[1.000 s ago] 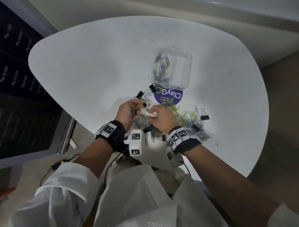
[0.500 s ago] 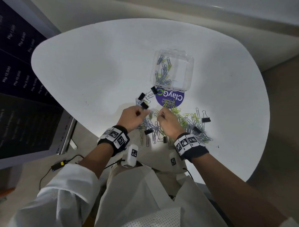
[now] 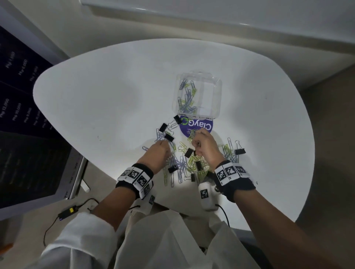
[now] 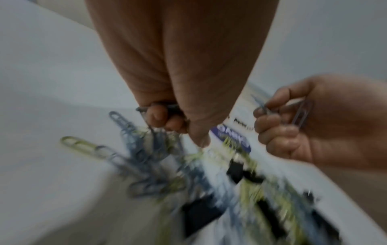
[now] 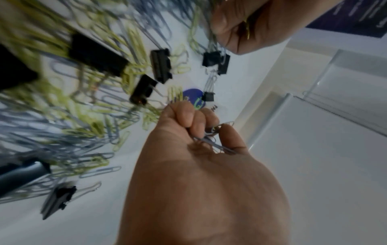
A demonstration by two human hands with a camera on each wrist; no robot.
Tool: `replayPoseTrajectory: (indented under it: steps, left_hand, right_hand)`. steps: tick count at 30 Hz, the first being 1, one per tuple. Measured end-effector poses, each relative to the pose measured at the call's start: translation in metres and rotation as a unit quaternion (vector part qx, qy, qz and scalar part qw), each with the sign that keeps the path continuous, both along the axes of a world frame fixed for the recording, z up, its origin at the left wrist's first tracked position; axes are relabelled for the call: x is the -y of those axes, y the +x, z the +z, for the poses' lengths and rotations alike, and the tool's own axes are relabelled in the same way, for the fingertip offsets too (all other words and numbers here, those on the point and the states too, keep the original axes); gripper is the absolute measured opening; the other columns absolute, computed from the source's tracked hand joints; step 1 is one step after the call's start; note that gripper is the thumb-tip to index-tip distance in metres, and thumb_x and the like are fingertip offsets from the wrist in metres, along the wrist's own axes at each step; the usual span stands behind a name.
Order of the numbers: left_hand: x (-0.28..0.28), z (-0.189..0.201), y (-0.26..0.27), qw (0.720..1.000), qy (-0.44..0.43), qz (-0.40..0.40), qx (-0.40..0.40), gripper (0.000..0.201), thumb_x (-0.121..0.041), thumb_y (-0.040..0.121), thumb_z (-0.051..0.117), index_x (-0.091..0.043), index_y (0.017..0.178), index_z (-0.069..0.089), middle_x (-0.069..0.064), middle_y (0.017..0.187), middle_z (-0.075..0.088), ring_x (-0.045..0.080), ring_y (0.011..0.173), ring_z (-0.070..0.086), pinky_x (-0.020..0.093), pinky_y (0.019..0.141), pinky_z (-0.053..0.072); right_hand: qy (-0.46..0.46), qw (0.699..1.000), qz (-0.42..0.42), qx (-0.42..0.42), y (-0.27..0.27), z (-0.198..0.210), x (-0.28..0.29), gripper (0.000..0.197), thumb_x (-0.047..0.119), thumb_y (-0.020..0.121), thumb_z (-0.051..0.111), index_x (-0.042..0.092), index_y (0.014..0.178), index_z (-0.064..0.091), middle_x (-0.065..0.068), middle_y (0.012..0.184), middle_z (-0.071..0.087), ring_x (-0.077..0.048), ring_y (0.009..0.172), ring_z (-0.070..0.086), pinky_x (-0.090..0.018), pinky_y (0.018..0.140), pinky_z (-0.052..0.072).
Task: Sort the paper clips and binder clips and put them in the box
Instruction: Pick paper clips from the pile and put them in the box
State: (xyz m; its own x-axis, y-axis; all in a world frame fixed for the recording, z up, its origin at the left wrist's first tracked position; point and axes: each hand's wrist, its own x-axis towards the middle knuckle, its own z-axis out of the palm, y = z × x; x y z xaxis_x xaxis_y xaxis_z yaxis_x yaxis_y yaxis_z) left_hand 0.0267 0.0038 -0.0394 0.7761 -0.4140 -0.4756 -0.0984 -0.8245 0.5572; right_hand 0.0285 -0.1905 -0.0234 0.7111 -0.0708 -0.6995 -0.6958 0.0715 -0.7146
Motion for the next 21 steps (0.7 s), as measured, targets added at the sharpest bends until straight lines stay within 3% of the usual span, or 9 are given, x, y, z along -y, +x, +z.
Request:
replayPoseTrajectory:
  steps: [2,6,9,11,13,15,18,21]
  left_hand:
    - [0.004,0.012,0.010,0.998,-0.034,0.044,-0.023,0.009,-0.014,0.096,0.052,-0.012,0.088,0.053,-0.002,0.087,0.051,0.019,0.083,0.054,0.023,0.064,0.034]
    - [0.018,0.055,0.043,0.969,-0.159,0.168,-0.089,0.017,-0.031,0.096,0.054,-0.015,0.093,0.058,-0.006,0.082,0.058,0.009,0.068,0.051,0.019,0.060,0.039]
    - [0.038,0.088,0.078,0.918,-0.270,0.256,-0.133,0.017,-0.032,0.097,0.053,-0.016,0.096,0.060,-0.015,0.066,0.055,0.003,0.057,0.048,0.016,0.053,0.040]
    - [0.052,0.100,0.103,0.871,-0.347,0.308,-0.159,0.015,-0.026,0.098,0.053,-0.013,0.098,0.060,-0.018,0.057,0.052,0.000,0.052,0.046,0.015,0.052,0.040]
    - [0.065,0.101,0.126,0.831,-0.394,0.352,-0.175,0.011,-0.021,0.099,0.053,-0.012,0.099,0.060,-0.009,0.062,0.048,0.005,0.054,0.043,0.019,0.055,0.038]
    - [0.076,0.093,0.144,0.811,-0.406,0.379,-0.185,0.010,-0.018,0.099,0.053,-0.011,0.102,0.060,-0.003,0.066,0.041,0.009,0.056,0.039,0.023,0.057,0.035]
    - [0.089,0.077,0.157,0.815,-0.377,0.401,-0.183,0.014,-0.020,0.099,0.051,-0.008,0.102,0.059,0.002,0.065,0.044,0.012,0.053,0.040,0.026,0.055,0.037]
    - [0.094,0.057,0.155,0.850,-0.326,0.386,-0.150,0.021,-0.022,0.099,0.049,-0.013,0.080,0.055,0.012,0.071,0.047,0.021,0.065,0.043,0.032,0.064,0.041]
  right_hand:
    - [-0.001,1.000,-0.023,0.018,0.014,0.009,0.003,0.017,0.002,0.083,0.047,0.016,0.074,0.043,-0.005,0.066,0.040,-0.010,0.044,0.026,-0.024,0.042,0.019]
    - [-0.032,0.997,-0.042,0.060,0.051,0.026,0.007,0.012,0.004,0.083,0.047,0.014,0.076,0.046,0.000,0.064,0.047,-0.012,0.044,0.032,-0.024,0.041,0.024]
    - [-0.109,0.991,-0.009,0.082,0.083,0.027,0.005,0.005,0.011,0.085,0.050,0.008,0.083,0.053,0.004,0.074,0.052,-0.012,0.060,0.046,-0.025,0.052,0.035]
    - [-0.135,0.988,0.011,0.069,0.102,0.024,0.002,0.014,0.019,0.084,0.052,0.006,0.087,0.057,0.003,0.081,0.053,-0.015,0.071,0.051,-0.032,0.060,0.039]
    - [-0.152,0.986,0.041,0.051,0.113,0.019,0.000,0.019,0.025,0.085,0.052,0.009,0.092,0.059,0.001,0.081,0.057,-0.017,0.072,0.054,-0.034,0.063,0.043]
    - [-0.153,0.986,0.051,0.037,0.119,0.012,-0.001,0.017,0.028,0.088,0.050,0.015,0.093,0.060,0.000,0.081,0.062,-0.020,0.074,0.059,-0.037,0.067,0.049]
    - [-0.094,0.995,-0.004,0.016,0.121,0.006,-0.001,0.016,0.022,0.095,0.049,0.020,0.081,0.056,0.001,0.077,0.061,-0.020,0.077,0.061,-0.047,0.085,0.056]
    - [-0.069,0.997,-0.029,0.035,0.113,0.003,0.002,0.016,0.021,0.095,0.045,0.021,0.093,0.061,0.002,0.089,0.066,-0.018,0.086,0.067,-0.048,0.088,0.057]
